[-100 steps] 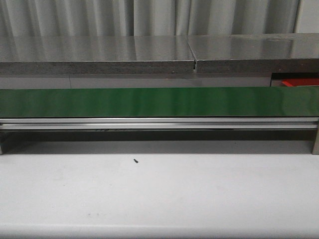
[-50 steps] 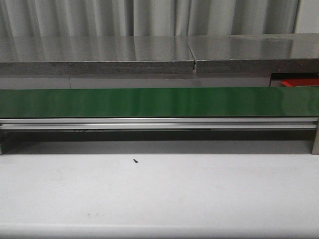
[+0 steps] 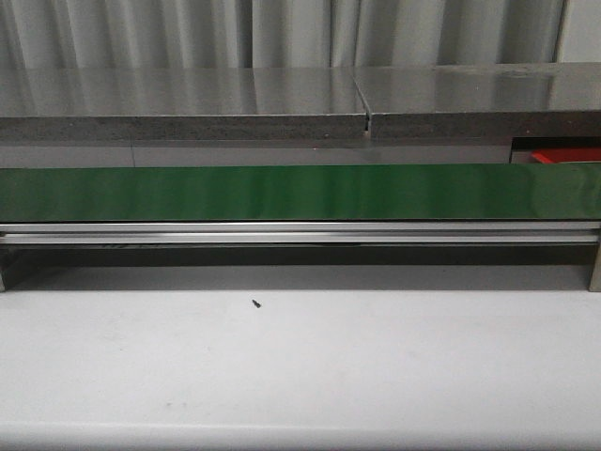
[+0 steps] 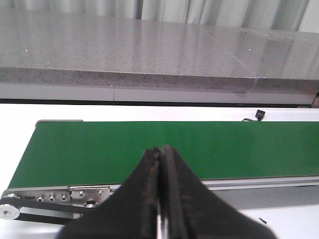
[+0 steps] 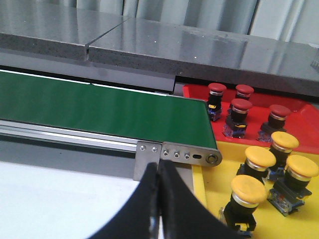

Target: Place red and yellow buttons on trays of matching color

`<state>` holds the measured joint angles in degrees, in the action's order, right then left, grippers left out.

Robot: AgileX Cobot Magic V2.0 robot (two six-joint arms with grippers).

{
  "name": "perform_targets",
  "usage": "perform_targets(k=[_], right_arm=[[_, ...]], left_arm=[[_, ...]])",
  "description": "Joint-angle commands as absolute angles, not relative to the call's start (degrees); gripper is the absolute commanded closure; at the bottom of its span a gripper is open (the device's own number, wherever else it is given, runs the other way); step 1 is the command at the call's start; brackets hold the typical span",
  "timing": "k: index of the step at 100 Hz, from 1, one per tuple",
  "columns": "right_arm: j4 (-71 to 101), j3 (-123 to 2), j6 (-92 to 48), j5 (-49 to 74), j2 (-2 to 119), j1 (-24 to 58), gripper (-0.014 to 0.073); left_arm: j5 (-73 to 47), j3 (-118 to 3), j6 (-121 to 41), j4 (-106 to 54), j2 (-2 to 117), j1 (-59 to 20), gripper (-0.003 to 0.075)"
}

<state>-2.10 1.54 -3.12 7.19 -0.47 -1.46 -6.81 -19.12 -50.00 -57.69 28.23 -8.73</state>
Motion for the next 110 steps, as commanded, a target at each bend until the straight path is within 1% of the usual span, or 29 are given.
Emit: perform_targets(k=[1, 95, 102, 110], right_arm=[[-3.0, 1.5, -3.0, 2.3, -1.6, -1.3, 0.0662], [-3.0, 1.5, -3.0, 2.3, -1.6, -1.3, 0.0662], [-3.0, 1.5, -3.0, 2.3, -1.6, -1.3, 0.0662], [-3.0, 1.5, -3.0, 2.3, -1.6, -1.3, 0.0662]], left_arm=[[-4.4, -20.7, -49.9, -58.6, 28.4, -9.1, 0.0739], [-4.4, -20.7, -49.9, -58.6, 28.4, -9.1, 0.0739], [-3.9, -20.7, -49.8, -56.7, 28.4, -9.1, 0.0739], [-3.9, -20.7, -47.0, -50.7, 27.8, -9.1, 0.0739]])
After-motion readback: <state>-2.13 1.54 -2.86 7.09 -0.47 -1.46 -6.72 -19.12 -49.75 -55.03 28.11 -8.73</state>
